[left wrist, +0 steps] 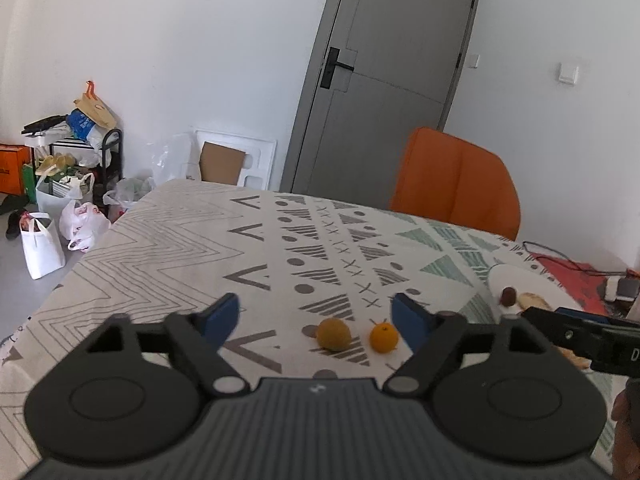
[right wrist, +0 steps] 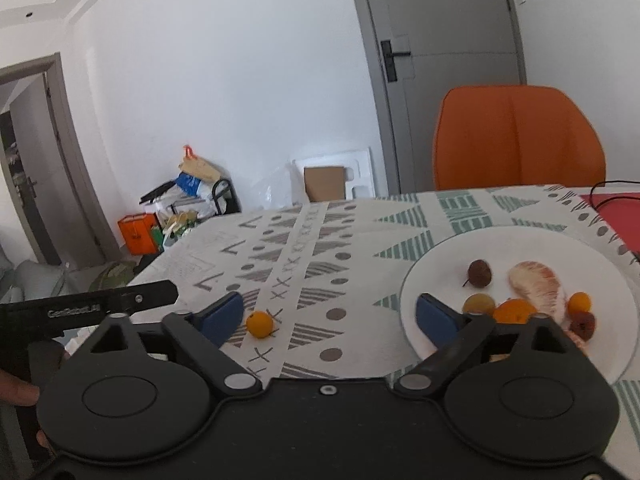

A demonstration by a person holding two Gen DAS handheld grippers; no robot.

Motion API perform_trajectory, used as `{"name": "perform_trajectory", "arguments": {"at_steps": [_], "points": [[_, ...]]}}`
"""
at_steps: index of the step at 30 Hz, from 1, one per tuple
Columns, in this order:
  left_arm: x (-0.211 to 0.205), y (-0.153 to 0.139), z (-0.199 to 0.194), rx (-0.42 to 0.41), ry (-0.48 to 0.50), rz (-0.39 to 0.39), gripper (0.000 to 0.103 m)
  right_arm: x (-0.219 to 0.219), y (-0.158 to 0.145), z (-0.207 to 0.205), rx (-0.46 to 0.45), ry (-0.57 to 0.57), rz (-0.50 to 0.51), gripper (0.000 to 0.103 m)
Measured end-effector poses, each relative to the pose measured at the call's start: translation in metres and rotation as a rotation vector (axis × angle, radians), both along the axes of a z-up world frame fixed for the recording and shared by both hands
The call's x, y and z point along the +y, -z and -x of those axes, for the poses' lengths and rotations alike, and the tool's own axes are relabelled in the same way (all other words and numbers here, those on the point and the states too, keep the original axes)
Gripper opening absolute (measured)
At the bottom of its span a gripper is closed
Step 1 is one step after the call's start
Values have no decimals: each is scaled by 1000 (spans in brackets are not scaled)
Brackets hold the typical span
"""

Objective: Organize fruits
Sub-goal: 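Grasp a small yellow fruit with the left gripper while the right grasps a small mandarin, then carry the yellow fruit with the left gripper while the right carries the mandarin to the plate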

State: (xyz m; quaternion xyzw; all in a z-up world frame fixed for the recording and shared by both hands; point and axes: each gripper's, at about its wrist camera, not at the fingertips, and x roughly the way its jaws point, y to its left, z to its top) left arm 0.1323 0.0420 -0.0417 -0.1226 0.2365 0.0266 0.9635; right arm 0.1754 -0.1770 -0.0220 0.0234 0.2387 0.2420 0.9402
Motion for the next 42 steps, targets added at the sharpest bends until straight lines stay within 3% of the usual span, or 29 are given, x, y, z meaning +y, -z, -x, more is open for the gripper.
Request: {"name": "perform_trajectory", "arguments": {"at_steps": [4, 14, 16, 20, 24, 27, 42], "points": [[1, 6, -8, 15, 13, 8, 67, 9, 5, -8, 24, -20, 13, 76], [-4, 17, -30, 61, 36, 12, 62, 27, 12, -25, 68, -63, 47, 55], [-6, 20, -35, 72, 37, 4, 55, 29, 13, -29, 80, -68, 47, 53], [-10, 26, -44, 90, 42, 7, 52, 34, 16, -33, 94, -77, 59, 51], [-15, 34, -50, 110, 54, 2, 42, 37, 19, -36, 109, -80, 61, 51], [-16, 39, -51, 119, 67, 3, 24, 40, 21, -37, 115, -81, 67, 51], [15, 23, -29, 43, -4, 47, 24, 69, 33, -45, 146, -111, 106, 45]]}}
